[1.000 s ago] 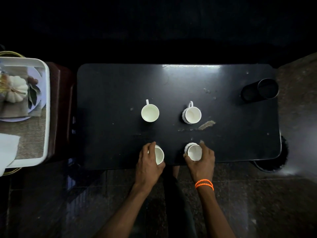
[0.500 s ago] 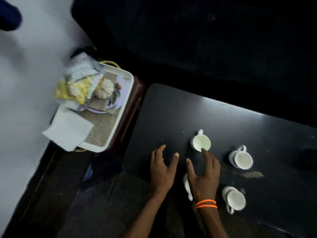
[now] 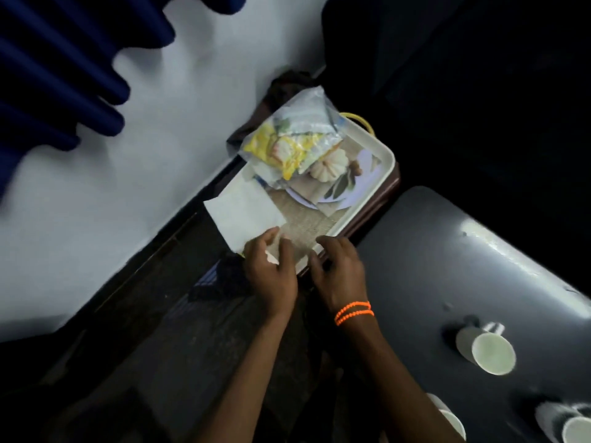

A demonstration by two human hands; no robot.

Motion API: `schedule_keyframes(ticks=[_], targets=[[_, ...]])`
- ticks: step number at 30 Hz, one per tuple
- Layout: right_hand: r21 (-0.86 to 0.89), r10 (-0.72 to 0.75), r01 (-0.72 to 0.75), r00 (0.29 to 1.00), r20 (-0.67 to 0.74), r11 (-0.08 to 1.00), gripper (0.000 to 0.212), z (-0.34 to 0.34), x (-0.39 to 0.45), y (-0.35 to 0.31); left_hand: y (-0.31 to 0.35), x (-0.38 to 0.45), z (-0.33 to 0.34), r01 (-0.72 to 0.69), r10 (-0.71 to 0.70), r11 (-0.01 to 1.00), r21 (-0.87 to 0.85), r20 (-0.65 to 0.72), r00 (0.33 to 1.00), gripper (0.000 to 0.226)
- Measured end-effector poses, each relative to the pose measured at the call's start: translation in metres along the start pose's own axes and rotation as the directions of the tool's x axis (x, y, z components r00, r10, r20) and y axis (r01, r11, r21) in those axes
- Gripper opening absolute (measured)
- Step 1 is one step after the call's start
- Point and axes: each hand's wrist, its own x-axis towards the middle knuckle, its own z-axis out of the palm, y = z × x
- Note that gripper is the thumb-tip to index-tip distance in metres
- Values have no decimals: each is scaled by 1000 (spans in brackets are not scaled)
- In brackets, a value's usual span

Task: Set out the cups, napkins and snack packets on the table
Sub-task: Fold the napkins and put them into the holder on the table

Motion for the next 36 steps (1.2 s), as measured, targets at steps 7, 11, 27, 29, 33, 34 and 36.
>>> schedule_keyframes(ticks=[7,11,27,29,33,34,36], targets=[[69,-171,162,975,142,984,19,62,18,-50,-36,102,-22,532,-526,845,55,-101,845,64],[127,-86,72,990,109,989,19,72,21,-59,-32,114,-23,544,-540,838,46,-70,838,46],[735,534,-665,672,513,130,58,26,80,-32,53,95,-32,453,-304,830,-326,416,857,20],[752,431,-657,664,611,-53,51,12,77,-24,57,89,-24,540,-335,758,-365,492,804,21],[805,463,-591,728,506,49,40,-16,69,-6,52,72,-5,580,-366,769,-269,559,744,22],[806,505,-569,750,427,163,36,-24,67,-2,51,67,0,594,-378,768,-239,580,722,18],[779,531,-522,794,296,347,32,-40,62,9,48,56,11,621,-412,766,-164,616,671,9]])
